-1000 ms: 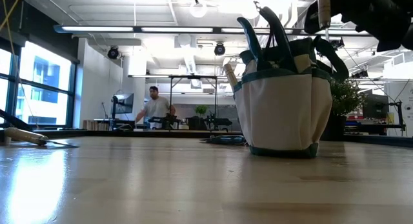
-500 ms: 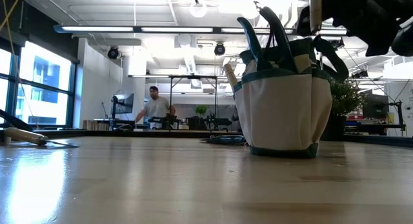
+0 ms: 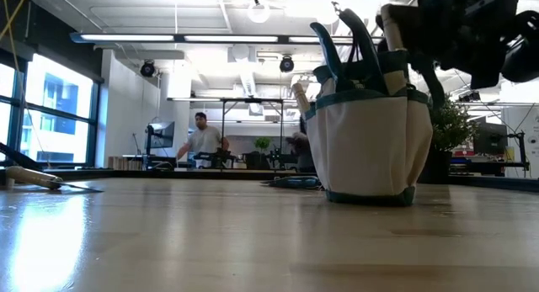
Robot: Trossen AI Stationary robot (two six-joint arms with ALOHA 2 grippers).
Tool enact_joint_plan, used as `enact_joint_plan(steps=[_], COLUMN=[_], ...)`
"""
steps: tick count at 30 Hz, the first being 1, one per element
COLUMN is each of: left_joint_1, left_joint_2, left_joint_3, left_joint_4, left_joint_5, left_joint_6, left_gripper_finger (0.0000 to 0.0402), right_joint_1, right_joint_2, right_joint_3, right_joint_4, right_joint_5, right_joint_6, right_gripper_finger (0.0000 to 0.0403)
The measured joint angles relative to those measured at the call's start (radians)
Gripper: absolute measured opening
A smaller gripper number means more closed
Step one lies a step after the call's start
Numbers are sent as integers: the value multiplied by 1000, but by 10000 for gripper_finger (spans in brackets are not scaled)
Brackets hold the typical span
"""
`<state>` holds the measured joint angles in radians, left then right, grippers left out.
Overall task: Pick & Place Garden tools in Gardening bag
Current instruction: Put the bottom brown trowel into the gardening bag
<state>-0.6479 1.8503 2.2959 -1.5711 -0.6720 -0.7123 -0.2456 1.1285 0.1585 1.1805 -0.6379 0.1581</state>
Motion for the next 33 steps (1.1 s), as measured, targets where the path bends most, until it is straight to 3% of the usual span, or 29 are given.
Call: enact_joint_plan(steps=[12,22,25,33], left_joint_1=[0,7,12,20], left_joint_2=[1,23,32,40], left_joint_3=[0,0,0,-1], left_joint_4=[0,3,4,1], left_joint_5=[4,-22,-59,9], left_joint_6=[-26,-29,-25,-17], left_gripper_finger=[168,168,168,168], right_joint_1=[8,3,1,1], right_joint_2=[53,47,46,46], right_joint_3=[1,0,0,0], right_joint_4=[-124,-83,-82,-97], right_joint_5=[-18,-20,26,61], right_joint_6=[3,-3,-4,-21], right_gripper_finger=[52,52,52,52])
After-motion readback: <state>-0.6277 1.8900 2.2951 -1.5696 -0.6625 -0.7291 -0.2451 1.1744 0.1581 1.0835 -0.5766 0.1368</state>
